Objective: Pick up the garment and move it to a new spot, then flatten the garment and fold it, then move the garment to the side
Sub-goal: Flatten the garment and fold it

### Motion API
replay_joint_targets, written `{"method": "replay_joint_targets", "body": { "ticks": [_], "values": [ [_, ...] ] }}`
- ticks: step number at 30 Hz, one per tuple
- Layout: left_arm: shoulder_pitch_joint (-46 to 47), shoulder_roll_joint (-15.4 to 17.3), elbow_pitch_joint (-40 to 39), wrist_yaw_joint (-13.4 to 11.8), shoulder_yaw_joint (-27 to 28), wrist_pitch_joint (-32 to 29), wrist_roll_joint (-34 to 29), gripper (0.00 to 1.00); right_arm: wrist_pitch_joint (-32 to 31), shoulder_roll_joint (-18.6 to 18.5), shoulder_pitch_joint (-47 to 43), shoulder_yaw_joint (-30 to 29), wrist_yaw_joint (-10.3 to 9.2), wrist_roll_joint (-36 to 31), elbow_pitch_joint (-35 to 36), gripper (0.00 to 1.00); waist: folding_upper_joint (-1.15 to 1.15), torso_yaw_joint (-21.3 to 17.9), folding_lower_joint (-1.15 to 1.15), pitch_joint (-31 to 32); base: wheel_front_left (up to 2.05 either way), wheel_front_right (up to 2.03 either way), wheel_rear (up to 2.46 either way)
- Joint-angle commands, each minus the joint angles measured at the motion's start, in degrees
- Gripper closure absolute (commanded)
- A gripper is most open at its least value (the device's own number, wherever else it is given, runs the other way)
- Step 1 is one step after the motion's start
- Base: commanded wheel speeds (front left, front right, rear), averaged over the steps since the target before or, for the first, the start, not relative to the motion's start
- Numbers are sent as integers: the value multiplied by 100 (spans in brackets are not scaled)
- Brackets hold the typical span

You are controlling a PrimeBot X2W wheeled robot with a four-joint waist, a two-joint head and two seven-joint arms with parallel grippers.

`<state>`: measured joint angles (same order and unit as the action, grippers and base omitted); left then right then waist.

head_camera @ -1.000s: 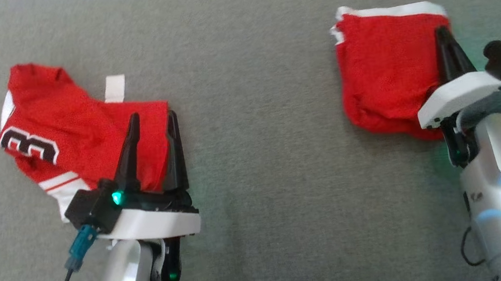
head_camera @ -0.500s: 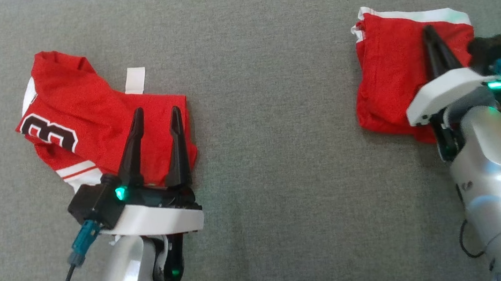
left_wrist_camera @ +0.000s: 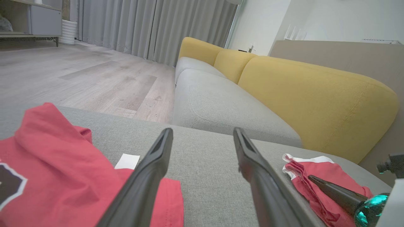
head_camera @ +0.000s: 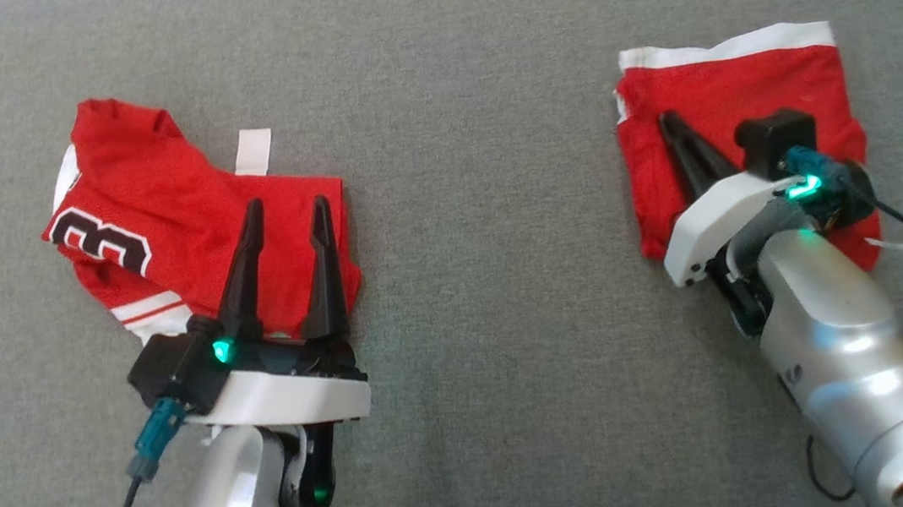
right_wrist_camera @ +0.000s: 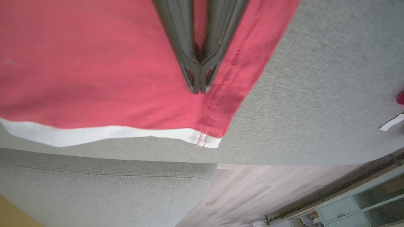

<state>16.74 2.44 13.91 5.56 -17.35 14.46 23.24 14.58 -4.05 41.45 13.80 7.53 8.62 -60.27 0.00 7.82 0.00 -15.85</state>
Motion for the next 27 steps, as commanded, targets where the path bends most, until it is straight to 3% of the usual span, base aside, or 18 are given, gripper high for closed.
{"method": "replay_joint_targets", "body": {
  "ticks": [1, 5, 13, 14, 15, 21, 27],
  "values": [
    [60, 43, -122, -31, 218, 54, -42, 0, 40, 116, -56, 284, -4, 175, 39, 100, 0, -61, 0, 102, 0, 0, 0],
    [6, 43, -134, -28, 331, 54, -39, 0, 41, 79, -98, 205, -4, 318, 281, 100, 0, -181, 0, 287, 0, 0, 0],
    [-169, 43, -205, -44, 439, 54, -15, 0, 41, -94, -701, -507, -4, 238, 1595, 100, 0, -532, 0, 685, 0, 0, 0],
    [-200, 43, -209, -47, 454, 54, -16, 0, 41, -93, -814, -635, -4, 197, 1775, 86, 0, -580, 0, 735, 0, 0, 0],
    [-232, 43, -210, -48, 470, 54, -17, 0, 41, -92, -939, -770, -4, 119, 1964, 0, 0, -625, 0, 784, 0, 0, 0],
    [-421, 43, -233, -52, 587, 54, -34, 0, 41, 43, -1778, -1451, -4, -271, 2909, 0, 0, -859, 0, 1015, 0, 0, 0],
    [-603, 43, -289, -57, 611, 54, -26, 0, 41, 108, -2484, -1527, -4, -436, 3488, 0, 0, -980, 0, 1100, 0, 0, 0]
  ]
}}
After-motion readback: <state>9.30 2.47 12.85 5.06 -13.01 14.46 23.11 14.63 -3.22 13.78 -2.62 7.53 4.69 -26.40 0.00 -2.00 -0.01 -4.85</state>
